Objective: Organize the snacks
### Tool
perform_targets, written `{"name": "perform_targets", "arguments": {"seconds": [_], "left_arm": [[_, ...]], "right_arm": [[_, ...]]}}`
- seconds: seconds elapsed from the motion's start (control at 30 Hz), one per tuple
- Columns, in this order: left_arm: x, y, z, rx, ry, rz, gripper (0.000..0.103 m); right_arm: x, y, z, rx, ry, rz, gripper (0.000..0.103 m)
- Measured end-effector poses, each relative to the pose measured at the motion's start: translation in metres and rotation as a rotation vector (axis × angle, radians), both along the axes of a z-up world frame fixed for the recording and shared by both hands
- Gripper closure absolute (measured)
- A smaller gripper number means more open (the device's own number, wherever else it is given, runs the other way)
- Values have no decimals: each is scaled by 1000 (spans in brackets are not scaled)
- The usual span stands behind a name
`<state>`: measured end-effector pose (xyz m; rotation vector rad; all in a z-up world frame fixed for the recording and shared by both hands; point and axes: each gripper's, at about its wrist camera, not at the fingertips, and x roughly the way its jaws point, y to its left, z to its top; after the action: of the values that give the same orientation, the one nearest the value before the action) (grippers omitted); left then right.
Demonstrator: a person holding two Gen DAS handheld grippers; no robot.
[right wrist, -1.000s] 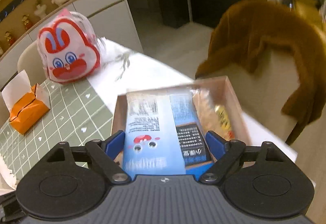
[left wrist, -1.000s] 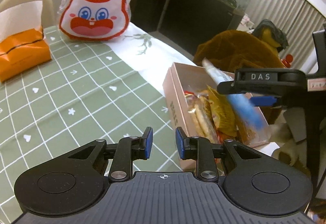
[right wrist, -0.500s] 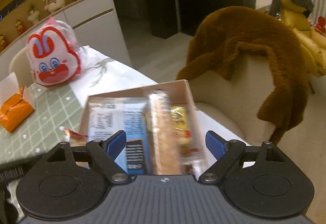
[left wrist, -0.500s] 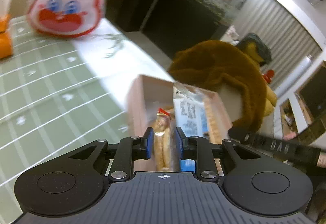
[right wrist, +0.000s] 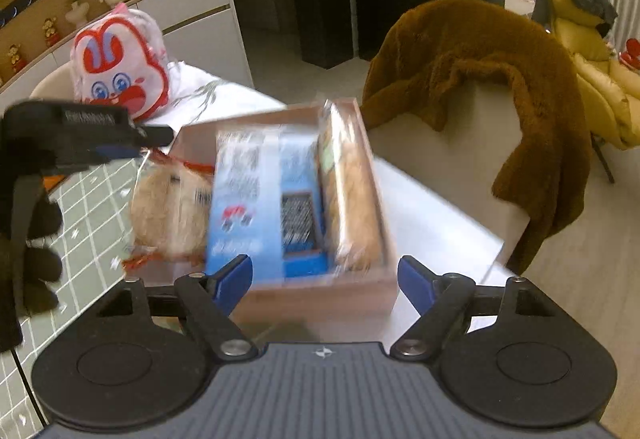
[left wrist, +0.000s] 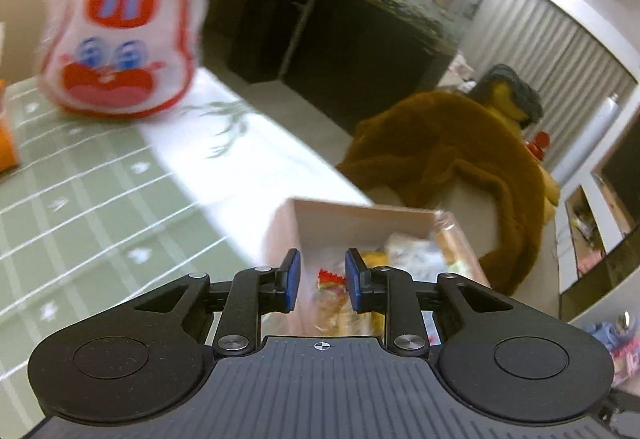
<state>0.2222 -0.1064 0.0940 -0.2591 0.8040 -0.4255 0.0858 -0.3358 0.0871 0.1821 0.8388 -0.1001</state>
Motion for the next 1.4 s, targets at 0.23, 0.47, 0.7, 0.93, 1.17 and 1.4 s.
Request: {"name": "perform_targets", "arguments": {"seconds": [0.23, 0.47, 0.7, 0.93, 1.17, 1.4], "left_arm": [[-96, 49, -17, -14, -11, -23, 74], [-181, 52, -54, 160, -64, -35, 74], [-192, 27, -78, 290, -144, -84, 74], [-191, 13, -82, 337, -220, -75, 73], [-191, 11, -84, 334, -232, -77, 73], [-191, 10, -85, 336, -236, -78, 73]], "right_arm": [[-47, 26, -34, 71, 20, -28, 22], [-78, 61, -63, 51, 1, -62, 20], [-83, 84, -75, -122, 0, -53, 7], [-80, 76, -78, -125, -13, -117, 0], [-85, 78, -88, -151, -131, -93, 0], [-84, 78, -87, -150, -132, -93, 0]]}}
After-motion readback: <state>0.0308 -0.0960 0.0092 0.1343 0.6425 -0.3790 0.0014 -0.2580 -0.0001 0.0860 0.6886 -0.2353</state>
